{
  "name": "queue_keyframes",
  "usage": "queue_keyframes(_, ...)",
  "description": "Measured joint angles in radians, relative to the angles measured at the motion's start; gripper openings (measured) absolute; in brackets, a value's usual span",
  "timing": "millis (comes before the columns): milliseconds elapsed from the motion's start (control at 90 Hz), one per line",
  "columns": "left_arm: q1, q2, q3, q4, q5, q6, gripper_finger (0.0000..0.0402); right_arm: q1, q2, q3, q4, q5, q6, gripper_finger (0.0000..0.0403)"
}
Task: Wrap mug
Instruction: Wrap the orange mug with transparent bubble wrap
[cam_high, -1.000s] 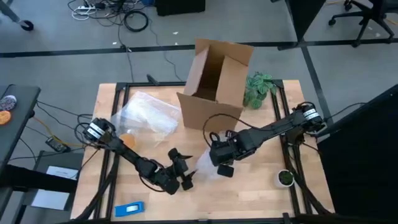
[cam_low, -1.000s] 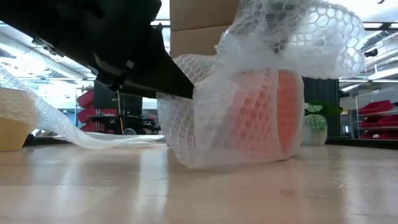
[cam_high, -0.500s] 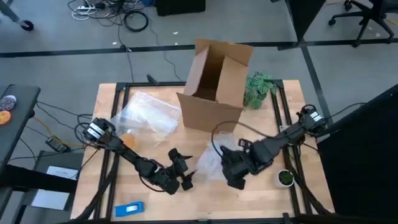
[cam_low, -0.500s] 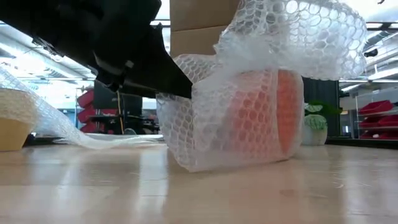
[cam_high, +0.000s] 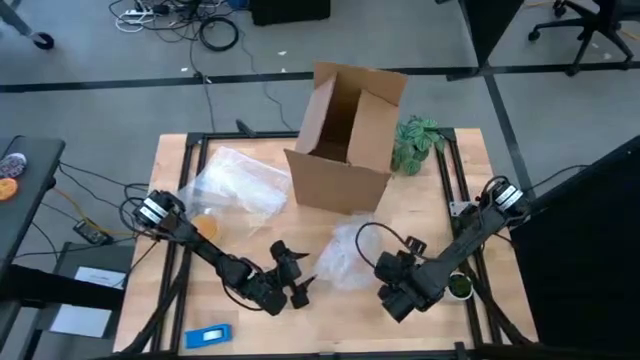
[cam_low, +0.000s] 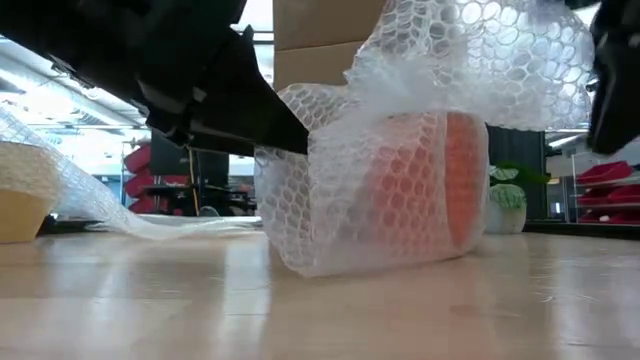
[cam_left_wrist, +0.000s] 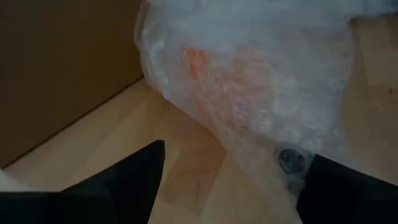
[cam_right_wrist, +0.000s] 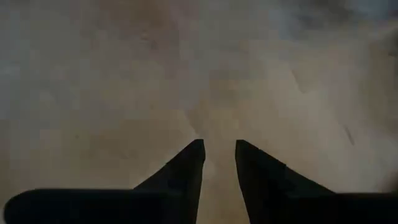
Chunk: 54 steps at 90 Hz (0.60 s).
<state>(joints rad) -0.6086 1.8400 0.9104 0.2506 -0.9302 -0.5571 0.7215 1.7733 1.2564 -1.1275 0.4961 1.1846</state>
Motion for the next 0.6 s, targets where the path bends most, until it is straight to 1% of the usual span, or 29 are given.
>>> queue_keyframes(78, 0.000, 0.000, 0.000, 0.000, 0.000, 0.000, 0.0289, -0.015, 0.000, 0.018, 0.057, 0.001, -0.070, 0.0075)
queue_keyframes(156, 0.000, 0.000, 0.000, 0.000, 0.000, 0.001, 0.0289, -0.032, 0.000, 0.087, 0.078, 0.027, -0.157, 0.0075)
queue_keyframes(244, 0.000, 0.000, 0.000, 0.005, 0.000, 0.002, 0.0289, -0.042, 0.000, 0.182, 0.112, 0.130, -0.292, 0.0075)
queue_keyframes(356, 0.000, 0.000, 0.000, 0.035, 0.000, 0.003, 0.0289, -0.056, -0.001, 0.282, 0.185, 0.267, -0.502, 0.0075)
queue_keyframes(411, 0.000, 0.000, 0.000, 0.046, 0.000, 0.003, 0.0289, -0.071, -0.002, 0.311, 0.223, 0.304, -0.591, 0.0075)
queue_keyframes(511, 0.000, 0.000, 0.000, 0.054, 0.000, 0.003, 0.0289, -0.105, -0.002, 0.329, 0.279, 0.314, -0.692, 0.0075)
queue_keyframes(600, 0.000, 0.000, 0.000, 0.054, 0.000, 0.003, 0.0289, -0.144, 0.000, 0.326, 0.298, 0.291, -0.723, 0.0075)
